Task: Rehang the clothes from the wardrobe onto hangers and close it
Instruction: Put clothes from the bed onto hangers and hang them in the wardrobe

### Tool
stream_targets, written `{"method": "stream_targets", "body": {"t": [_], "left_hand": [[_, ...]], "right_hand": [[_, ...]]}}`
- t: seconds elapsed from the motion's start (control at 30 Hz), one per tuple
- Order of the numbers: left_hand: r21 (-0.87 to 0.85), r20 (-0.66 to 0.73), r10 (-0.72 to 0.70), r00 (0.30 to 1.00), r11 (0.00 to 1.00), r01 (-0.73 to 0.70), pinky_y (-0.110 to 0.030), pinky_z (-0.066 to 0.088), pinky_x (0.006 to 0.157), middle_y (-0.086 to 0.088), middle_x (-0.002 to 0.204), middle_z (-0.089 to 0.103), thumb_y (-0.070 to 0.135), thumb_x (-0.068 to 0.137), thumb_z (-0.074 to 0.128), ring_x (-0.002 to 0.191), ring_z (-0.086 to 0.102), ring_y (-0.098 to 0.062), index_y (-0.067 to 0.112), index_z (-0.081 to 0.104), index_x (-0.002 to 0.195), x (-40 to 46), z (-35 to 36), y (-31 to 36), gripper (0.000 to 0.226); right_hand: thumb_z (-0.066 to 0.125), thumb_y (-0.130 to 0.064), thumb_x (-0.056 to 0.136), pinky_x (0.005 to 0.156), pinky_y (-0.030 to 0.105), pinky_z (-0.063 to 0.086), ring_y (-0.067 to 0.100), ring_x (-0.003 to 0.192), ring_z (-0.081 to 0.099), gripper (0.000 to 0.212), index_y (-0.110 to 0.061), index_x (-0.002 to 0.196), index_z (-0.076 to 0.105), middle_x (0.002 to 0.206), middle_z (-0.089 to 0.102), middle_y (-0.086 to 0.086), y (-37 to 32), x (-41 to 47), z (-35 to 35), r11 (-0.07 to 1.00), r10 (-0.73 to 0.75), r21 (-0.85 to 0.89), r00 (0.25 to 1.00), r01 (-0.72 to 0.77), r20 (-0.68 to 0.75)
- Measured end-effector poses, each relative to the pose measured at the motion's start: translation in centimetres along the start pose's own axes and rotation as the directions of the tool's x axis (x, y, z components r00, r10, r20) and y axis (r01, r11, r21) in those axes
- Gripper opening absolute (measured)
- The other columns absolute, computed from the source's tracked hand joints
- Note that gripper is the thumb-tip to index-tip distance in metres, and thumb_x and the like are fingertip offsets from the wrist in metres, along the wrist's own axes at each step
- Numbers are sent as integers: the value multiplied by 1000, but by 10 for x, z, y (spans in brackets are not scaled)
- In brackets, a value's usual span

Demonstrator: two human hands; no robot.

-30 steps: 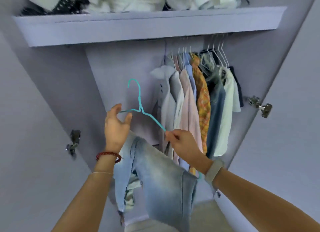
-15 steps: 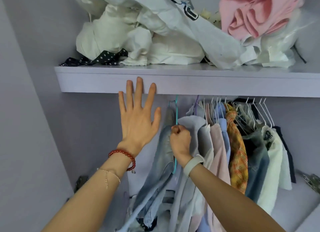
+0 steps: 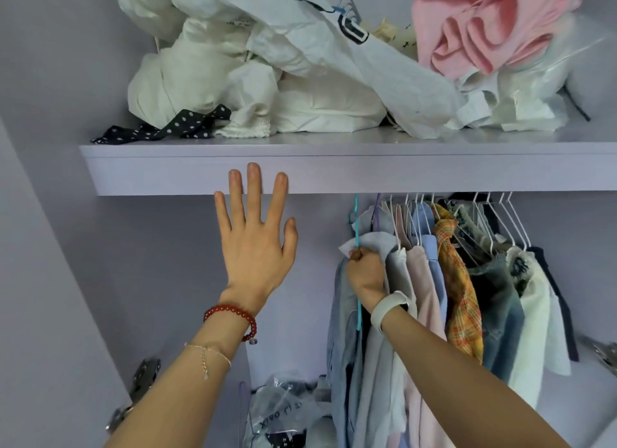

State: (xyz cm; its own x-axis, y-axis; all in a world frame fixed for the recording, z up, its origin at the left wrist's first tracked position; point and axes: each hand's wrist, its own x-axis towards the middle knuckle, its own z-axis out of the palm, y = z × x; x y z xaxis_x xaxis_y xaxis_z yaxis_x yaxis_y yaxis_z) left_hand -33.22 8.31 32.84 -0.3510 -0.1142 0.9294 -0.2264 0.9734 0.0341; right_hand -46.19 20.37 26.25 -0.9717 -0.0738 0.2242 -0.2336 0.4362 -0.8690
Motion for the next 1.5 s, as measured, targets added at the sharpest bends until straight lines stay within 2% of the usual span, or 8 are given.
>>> {"method": "stream_targets", "body": {"t": [0.17, 0.33, 0.47, 0.7, 0.83, 0.97, 1.23, 1.5], "left_hand": [[-83, 96, -99, 990, 991, 107, -57, 6, 111, -11, 152, 2, 25, 86, 48, 140, -2, -32, 21, 17, 146, -5, -12, 13, 67], [-219, 301, -174, 938, 944, 245, -53, 1, 113, -11, 155, 3, 19, 89, 50, 141, -10, -27, 19, 22, 146, -40, -26, 34, 64], [-193, 379, -154, 912, 951, 241, -50, 0, 113, -5, 155, -6, 19, 89, 49, 138, -20, -20, 24, 12, 147, -53, -36, 28, 69], [-93, 489, -161, 857, 968, 234, -49, 0, 113, -4, 156, -6, 26, 93, 44, 142, -13, -27, 26, 8, 148, -59, -50, 17, 66], [-160, 545, -142, 827, 950, 268, -48, 0, 114, -5, 157, 0, 26, 94, 43, 143, -7, -25, 23, 14, 147, -106, -58, 37, 61], [-259, 618, -51, 785, 929, 264, -49, 3, 114, -10, 154, 14, 23, 93, 48, 143, 5, -28, 18, 26, 145, -175, -64, 85, 57], [-522, 818, 443, 367, 839, 150, -43, 5, 114, 3, 154, 14, 30, 97, 34, 143, 5, -15, 26, 27, 143, -336, -110, 245, 47], [-959, 283, 958, 39, 283, 8, -40, 32, 105, -12, 140, 43, 18, 91, 50, 129, 40, -28, 9, 51, 130, -427, -220, 439, 40]], "right_hand": [[36, 0, 88, 63, 30, 40, 22, 73, 47, 31, -26, 71, 42, 74, 47, 9, 15, -14, -24, 999, -3, 38, 960, -8, 280], [29, 5, 90, 47, 12, 37, 17, 59, 44, 33, -7, 109, 53, 72, 44, 6, 21, -45, -45, 1000, -26, 9, 960, 25, 279], [32, 2, 91, 80, 28, 43, 25, 90, 51, 35, 2, 121, 49, 101, 55, 16, 6, -47, -34, 995, -68, -49, 958, 85, 280], [34, 0, 92, 87, 40, 48, 31, 87, 56, 41, 0, 133, 40, 106, 57, 22, -6, -67, -25, 999, -38, 10, 926, 37, 374], [39, -11, 96, 106, 26, 29, 28, 129, 39, 48, -7, 142, 28, 139, 42, 15, 30, -122, -76, 978, -188, -39, 945, 206, 267], [48, -6, 86, 103, 44, 39, 37, 119, 50, 44, 2, 129, 47, 128, 53, 21, 98, -212, -136, 860, -418, -307, 908, 408, 34], [45, -16, 93, 113, 43, 23, 29, 138, 26, 49, -11, 140, 34, 147, 32, 10, 260, -422, -248, 753, 205, -589, 955, -294, -215], [35, -18, 94, 103, 35, 31, 27, 129, 32, 43, -12, 136, 37, 144, 35, 6, 328, -641, -371, 389, 650, -266, 468, -882, -598]]}}
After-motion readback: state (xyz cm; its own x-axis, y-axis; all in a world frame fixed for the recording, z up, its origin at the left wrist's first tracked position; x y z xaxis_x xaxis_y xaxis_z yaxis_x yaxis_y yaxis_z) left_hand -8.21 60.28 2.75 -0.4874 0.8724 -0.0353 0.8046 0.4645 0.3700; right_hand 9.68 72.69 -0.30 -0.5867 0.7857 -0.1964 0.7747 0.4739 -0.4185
